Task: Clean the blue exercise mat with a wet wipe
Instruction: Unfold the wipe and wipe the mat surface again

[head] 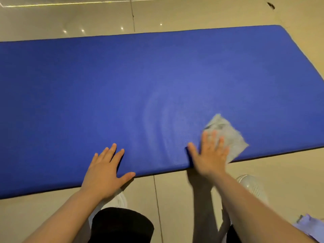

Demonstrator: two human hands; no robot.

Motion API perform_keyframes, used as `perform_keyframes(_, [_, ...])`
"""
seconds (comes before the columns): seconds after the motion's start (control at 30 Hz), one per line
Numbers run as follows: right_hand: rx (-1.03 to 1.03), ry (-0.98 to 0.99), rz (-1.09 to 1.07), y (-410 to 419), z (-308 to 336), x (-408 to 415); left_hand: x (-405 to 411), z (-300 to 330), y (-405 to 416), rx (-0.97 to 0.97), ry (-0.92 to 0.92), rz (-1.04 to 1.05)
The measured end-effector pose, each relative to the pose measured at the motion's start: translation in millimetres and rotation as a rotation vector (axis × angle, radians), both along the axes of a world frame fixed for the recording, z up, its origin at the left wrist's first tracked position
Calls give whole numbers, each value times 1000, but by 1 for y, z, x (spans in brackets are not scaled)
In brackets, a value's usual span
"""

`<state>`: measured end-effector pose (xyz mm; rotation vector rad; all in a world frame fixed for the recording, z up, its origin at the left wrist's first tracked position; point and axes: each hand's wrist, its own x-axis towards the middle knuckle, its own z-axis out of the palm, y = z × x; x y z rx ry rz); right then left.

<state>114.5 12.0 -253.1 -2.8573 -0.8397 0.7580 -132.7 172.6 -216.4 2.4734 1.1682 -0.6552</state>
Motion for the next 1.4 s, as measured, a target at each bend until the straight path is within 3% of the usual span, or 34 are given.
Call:
perform_keyframes(0.13, [175,79,321,16,-1,-79,10,8,-2,62,104,-35])
perform_keyframes(0.27, [139,71,390,14,3,-64,17,14,-2,116,202,-47])
perform_keyframes(0.53, [26,3,-281,-47,7,60,18,13,-11,79,222,-52])
perform_keyframes(0.7, [66,23,-358,-38,11,37,19,12,-5,-8,177,-60])
perform_keyframes(0.77, [84,35,-245,-15,10,-2,17,13,1,-30,180,-87])
perform_keyframes(0.97, [106,57,357,25,4,-124,5,19,3,1,124,-126])
perform_keyframes(1.17, [104,-147,825,9,-11,-57,-15,5,12,100,-114,-37])
perform_keyframes(1.3, [65,-270,847,16,-17,-28,-49,-2,32,135,-207,188])
perform_keyframes(1.4, [175,-361,912,15,-13,-34,-72,3,40,124,-224,306])
